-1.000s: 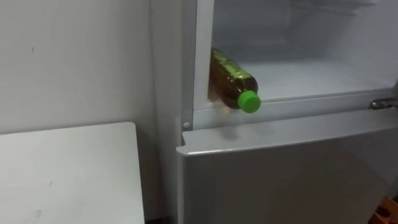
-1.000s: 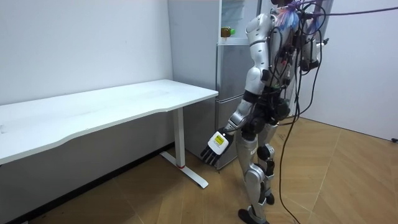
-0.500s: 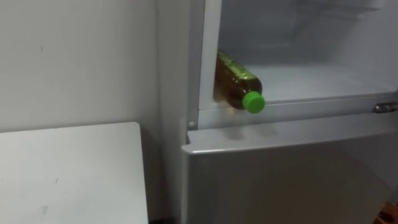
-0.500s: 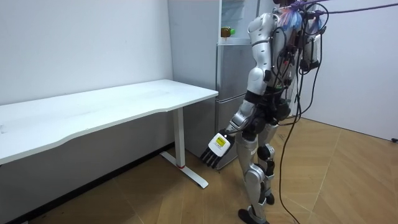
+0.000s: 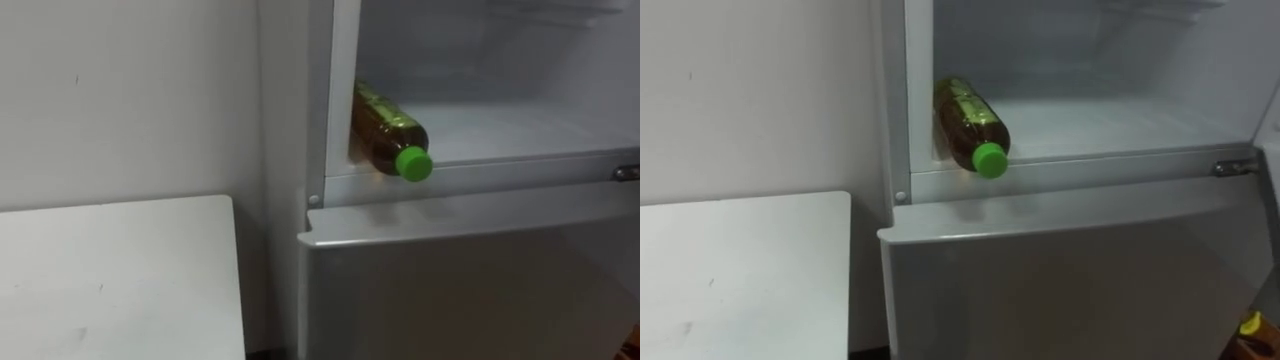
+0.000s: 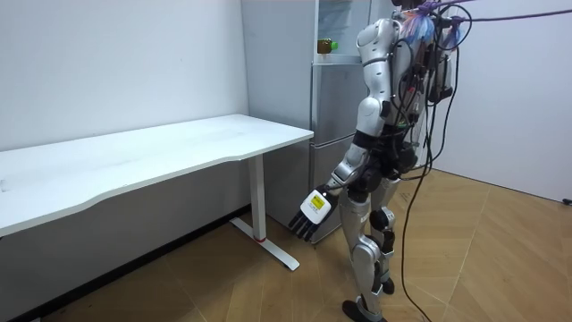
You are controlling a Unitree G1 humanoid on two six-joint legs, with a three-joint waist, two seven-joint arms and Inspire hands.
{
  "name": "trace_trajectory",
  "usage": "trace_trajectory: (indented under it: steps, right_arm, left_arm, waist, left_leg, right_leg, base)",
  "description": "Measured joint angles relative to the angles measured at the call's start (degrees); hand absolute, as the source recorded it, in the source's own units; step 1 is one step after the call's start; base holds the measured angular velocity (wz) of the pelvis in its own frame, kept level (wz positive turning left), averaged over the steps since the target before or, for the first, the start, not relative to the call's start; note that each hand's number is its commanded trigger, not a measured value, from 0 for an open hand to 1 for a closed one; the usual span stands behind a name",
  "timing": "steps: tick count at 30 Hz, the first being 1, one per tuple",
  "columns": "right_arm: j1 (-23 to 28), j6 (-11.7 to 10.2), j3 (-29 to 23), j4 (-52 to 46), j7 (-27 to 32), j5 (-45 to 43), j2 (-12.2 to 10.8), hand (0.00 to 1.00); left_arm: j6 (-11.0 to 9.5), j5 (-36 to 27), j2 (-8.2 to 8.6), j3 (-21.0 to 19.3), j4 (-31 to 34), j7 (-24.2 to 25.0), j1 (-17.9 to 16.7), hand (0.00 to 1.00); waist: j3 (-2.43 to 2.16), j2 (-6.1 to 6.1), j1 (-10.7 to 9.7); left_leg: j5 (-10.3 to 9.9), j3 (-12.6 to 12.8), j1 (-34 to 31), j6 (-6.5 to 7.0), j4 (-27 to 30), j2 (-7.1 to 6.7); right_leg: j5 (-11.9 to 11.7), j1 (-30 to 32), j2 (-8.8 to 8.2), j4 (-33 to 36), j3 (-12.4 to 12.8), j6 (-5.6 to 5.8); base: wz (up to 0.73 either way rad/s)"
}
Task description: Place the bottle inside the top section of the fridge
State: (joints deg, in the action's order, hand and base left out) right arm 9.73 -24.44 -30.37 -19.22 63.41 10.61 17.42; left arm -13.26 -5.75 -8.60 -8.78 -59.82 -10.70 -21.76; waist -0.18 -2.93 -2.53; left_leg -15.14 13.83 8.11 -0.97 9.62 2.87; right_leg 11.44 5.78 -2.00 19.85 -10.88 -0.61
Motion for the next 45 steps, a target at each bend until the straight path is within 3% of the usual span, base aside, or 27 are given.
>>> trace_trajectory:
  steps: [11, 27, 33, 35, 45]
  right_arm:
    - [0.0, 0.0, 0.6, -2.0, -4.0, -9.2, 0.2, 0.0]
    - [0.0, 0.4, 13.8, -4.0, -14.1, -9.0, 0.3, 0.0]
    - [-1.2, 0.4, 15.3, -4.0, -15.6, -9.3, 0.3, 0.0]
    - [-2.2, 0.4, 16.4, -4.0, -15.6, -9.3, 0.3, 0.0]
    - [-4.2, 0.8, 20.5, -4.0, -21.2, -13.4, 0.3, 0.0]
  left_arm:
    - [0.0, 1.4, 0.19, -0.1, 0.0, -0.4, 0.0, 0.0]
    - [0.4, 1.3, 0.26, 0.8, 2.1, -0.5, 0.3, 0.0]
    - [0.3, 1.3, 0.16, 1.1, 2.5, 0.1, 1.1, 0.0]
    - [0.3, 0.9, 0.14, 1.2, 2.5, 0.1, 1.1, 0.0]
    - [0.5, 0.8, -0.07, 1.2, 2.1, 2.8, 1.4, 0.0]
  waist:
    - [-0.03, -0.14, 0.9]
    - [0.31, 0.18, 3.1]
    - [0.3, 0.17, 4.4]
    - [0.16, 0.03, 4.5]
    - [0.53, -1.29, 5.6]
  left_leg:
    - [0.0, 0.4, 0.7, 0.0, 0.1, -0.06]
    - [0.0, 0.0, 1.3, -0.03, -0.1, 0.2]
    - [-0.1, 0.0, 1.2, -0.06, -0.2, 0.37]
    - [0.0, -0.1, 1.2, -0.05, -0.2, 0.36]
    - [0.0, -0.7, 1.1, -0.05, 0.0, 0.37]
  right_leg:
    - [0.1, -0.7, 0.1, 0.2, 0.8, 0.06]
    - [-0.5, -1.6, 0.37, -0.2, 0.6, -0.19]
    - [-0.7, -1.6, 0.58, -0.6, 0.4, -0.26]
    - [-0.7, -1.6, 0.57, -0.5, 0.4, -0.25]
    - [-0.7, -2.0, 0.48, -1.0, -0.1, -0.23]
  base:
    - [-0.02]
    - [0.0]
    - [0.0]
    - [0.0]
    - [0.02]
